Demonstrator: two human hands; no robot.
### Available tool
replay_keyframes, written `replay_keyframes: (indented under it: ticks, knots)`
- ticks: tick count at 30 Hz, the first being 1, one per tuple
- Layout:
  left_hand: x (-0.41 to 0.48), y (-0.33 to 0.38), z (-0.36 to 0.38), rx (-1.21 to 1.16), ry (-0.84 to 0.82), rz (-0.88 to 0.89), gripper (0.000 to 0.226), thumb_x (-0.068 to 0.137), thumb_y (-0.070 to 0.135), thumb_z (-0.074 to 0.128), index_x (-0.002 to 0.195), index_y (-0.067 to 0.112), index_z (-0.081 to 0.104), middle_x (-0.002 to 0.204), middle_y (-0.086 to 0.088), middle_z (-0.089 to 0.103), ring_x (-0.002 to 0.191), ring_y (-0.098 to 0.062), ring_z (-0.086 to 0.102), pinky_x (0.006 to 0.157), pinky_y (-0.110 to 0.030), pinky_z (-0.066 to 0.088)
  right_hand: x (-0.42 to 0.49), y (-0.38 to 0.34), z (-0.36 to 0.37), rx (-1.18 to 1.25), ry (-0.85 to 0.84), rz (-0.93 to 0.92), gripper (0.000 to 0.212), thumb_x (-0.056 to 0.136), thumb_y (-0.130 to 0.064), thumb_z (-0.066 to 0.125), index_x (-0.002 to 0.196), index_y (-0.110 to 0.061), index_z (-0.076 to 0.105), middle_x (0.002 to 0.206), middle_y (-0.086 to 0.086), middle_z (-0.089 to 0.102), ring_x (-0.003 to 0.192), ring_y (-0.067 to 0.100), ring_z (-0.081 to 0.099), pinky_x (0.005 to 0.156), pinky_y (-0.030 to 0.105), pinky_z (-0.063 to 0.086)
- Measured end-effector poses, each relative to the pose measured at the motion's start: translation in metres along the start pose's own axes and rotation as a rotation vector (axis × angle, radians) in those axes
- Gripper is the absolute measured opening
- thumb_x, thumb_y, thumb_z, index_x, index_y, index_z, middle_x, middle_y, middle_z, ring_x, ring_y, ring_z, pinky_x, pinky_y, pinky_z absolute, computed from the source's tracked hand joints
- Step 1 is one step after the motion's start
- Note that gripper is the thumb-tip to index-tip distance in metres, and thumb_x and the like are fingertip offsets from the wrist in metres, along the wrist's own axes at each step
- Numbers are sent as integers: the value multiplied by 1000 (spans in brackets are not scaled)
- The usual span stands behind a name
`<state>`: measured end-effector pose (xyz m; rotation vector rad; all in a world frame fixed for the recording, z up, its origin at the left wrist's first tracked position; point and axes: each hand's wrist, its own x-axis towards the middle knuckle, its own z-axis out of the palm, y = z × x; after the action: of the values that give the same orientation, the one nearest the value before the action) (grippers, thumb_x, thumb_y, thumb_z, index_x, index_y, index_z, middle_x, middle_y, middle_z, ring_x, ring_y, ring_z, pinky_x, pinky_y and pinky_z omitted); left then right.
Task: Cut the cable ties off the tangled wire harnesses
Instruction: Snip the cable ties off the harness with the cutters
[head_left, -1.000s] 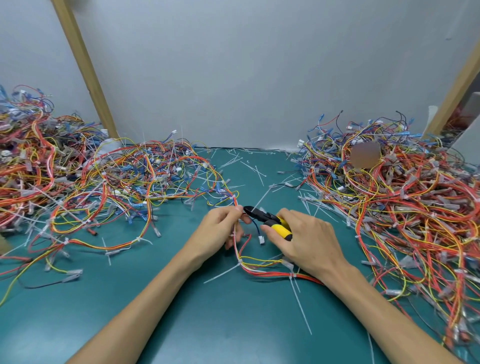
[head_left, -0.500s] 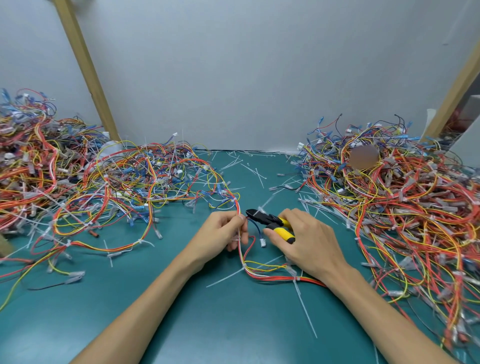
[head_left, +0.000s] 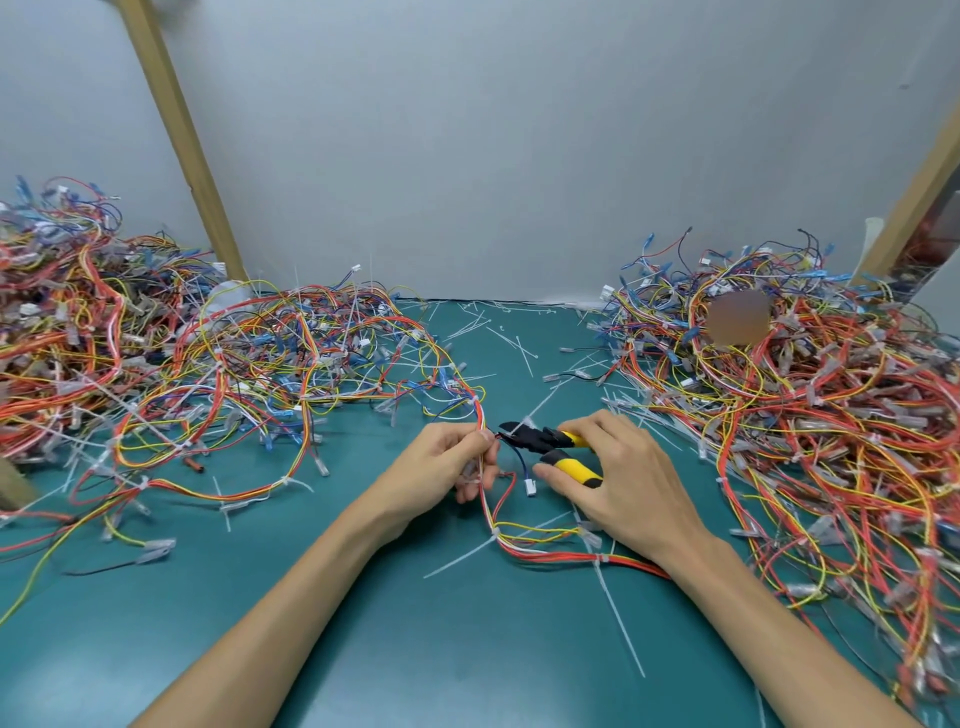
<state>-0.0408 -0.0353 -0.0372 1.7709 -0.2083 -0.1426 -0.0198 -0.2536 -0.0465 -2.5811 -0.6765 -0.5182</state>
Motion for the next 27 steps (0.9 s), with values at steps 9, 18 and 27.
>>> replay_keyframes:
  ticks: [9, 18, 27]
  knots:
    - [0, 0, 0, -10, -2, -2, 33, 104, 15, 39, 73, 13, 52, 56, 2, 56, 44, -10, 44, 46, -17, 38, -1, -3, -3, -117, 4, 46, 45, 83, -73, 49, 84, -31, 66, 68, -8, 60, 68, 15, 59, 55, 28, 35]
    - [1, -2, -1, -53, 3, 0, 34, 104, 16, 40, 73, 13, 53, 56, 0, 56, 44, -11, 44, 45, -16, 37, 0, 2, -3, -80, 15, 18, 52, 79, -76, 41, 81, -29, 63, 66, -7, 54, 65, 14, 53, 54, 28, 33]
    - [0, -1, -1, -56, 0, -14, 34, 104, 16, 40, 73, 13, 53, 56, 1, 56, 44, -11, 44, 45, -17, 38, 0, 0, -2, -113, 18, -43, 44, 86, -66, 51, 79, -23, 55, 66, -7, 52, 61, 16, 42, 63, 30, 29]
